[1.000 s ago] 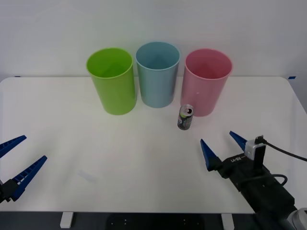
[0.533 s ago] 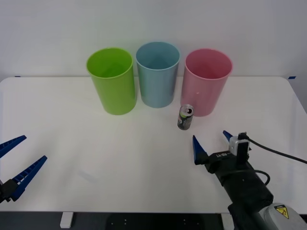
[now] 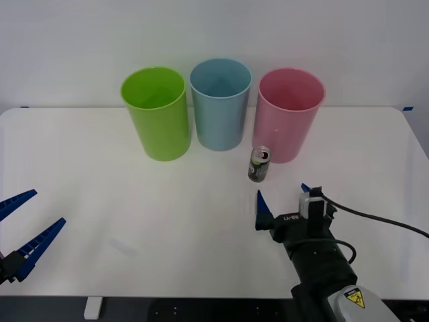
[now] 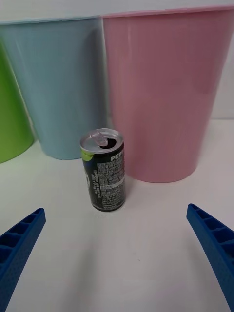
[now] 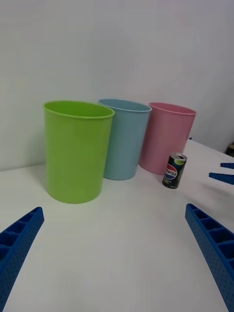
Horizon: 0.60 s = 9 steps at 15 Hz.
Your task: Grasp the object on the table and drop it into the matching bin: aluminum can to the light blue bin, PET bottle to the pink bin.
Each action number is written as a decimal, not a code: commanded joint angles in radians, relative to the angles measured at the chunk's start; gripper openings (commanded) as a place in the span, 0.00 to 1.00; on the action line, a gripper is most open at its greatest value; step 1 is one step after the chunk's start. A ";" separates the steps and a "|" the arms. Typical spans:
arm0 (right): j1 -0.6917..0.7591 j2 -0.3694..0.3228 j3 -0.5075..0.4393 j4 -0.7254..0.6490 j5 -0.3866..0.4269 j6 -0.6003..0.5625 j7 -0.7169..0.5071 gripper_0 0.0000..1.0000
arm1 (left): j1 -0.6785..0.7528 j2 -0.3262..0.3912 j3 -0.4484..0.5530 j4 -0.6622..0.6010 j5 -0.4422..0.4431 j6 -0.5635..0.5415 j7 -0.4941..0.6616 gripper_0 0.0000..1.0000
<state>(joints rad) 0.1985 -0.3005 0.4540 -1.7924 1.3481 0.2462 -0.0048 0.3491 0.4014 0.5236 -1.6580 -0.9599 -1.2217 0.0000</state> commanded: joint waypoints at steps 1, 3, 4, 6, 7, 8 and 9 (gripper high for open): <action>-0.051 0.037 0.000 0.068 0.020 0.001 -0.001 1.00 | 0.000 0.000 0.000 0.000 0.000 0.000 0.000 1.00; -0.086 0.064 -0.005 0.116 0.028 0.001 -0.001 1.00 | 0.000 0.000 0.000 0.000 0.000 0.000 0.000 1.00; -0.103 0.078 -0.011 0.143 0.036 0.001 -0.001 1.00 | 0.000 0.000 0.000 0.000 0.000 0.000 0.000 1.00; -0.134 0.098 -0.018 0.185 0.042 0.002 0.000 1.00 | 0.000 0.000 0.000 0.000 0.000 0.000 0.000 1.00; -0.148 0.103 -0.018 0.205 0.042 0.002 -0.001 1.00 | 0.000 0.000 0.000 0.000 0.000 0.000 0.000 1.00; -0.163 0.107 -0.020 0.222 0.042 0.002 -0.001 1.00 | 0.000 0.000 0.000 0.000 0.000 0.000 0.000 1.00; -0.175 0.110 -0.020 0.237 0.042 0.002 0.000 1.00 | 0.000 0.000 0.000 0.000 0.000 0.000 0.000 1.00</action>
<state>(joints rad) 0.0322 -0.1927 0.4346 -1.5669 1.3899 0.2486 -0.0056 0.3491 0.4014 0.5236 -1.6581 -0.9599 -1.2217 0.0000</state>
